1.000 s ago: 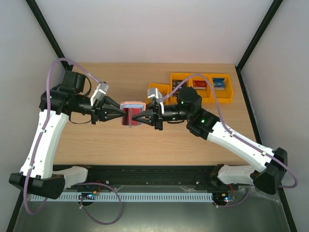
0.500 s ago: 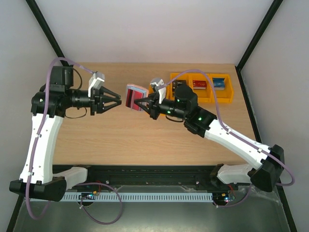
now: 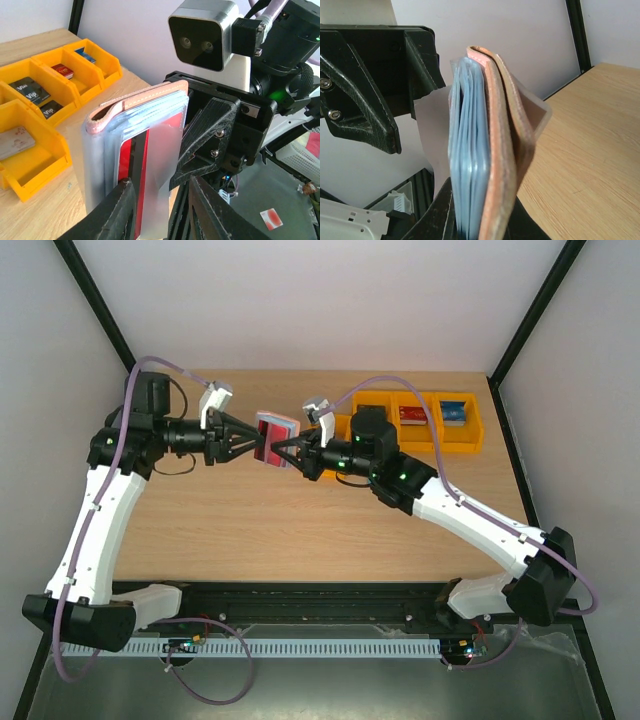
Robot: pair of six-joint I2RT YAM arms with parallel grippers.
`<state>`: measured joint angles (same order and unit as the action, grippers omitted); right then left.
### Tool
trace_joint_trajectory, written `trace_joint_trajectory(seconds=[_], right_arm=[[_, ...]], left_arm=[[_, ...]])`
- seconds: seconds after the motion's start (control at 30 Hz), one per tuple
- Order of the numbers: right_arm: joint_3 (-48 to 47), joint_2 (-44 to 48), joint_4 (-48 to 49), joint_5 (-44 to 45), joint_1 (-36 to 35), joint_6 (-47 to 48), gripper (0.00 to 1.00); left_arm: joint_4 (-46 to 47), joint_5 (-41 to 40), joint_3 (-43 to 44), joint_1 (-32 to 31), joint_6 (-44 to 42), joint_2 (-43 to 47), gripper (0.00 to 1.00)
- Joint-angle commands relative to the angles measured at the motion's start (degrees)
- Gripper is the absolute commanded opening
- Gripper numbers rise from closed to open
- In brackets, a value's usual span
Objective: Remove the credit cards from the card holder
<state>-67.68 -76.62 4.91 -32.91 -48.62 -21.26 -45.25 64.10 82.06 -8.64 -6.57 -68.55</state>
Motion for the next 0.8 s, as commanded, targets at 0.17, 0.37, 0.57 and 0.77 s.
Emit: trace_joint_trajectory(seconds=[0.17, 0.37, 0.57, 0.77], right_arm=[[-4.61, 0.25, 1.57, -6.21, -0.51, 2.46, 0.02], [-5.60, -0.13, 0.18, -8.53, -0.50, 4.80, 0.02], [-5.70, -0.54, 0.34, -9.41, -0.51, 4.57, 0.02], [-6.42, -1.44, -0.54, -10.19, -0.51, 4.63, 0.02]], left_arm=[[-0.13, -2.60, 2.30, -2.61, -1.51, -2.06, 0.34], [-0.98, -6.32, 4.19, -1.53, -3.18, -2.40, 0.36], [0.65, -12.89, 1.07, -1.36, -2.14, -1.88, 0.36], [0.08, -17.21, -0.33, -1.32, -3.15, -1.19, 0.36]])
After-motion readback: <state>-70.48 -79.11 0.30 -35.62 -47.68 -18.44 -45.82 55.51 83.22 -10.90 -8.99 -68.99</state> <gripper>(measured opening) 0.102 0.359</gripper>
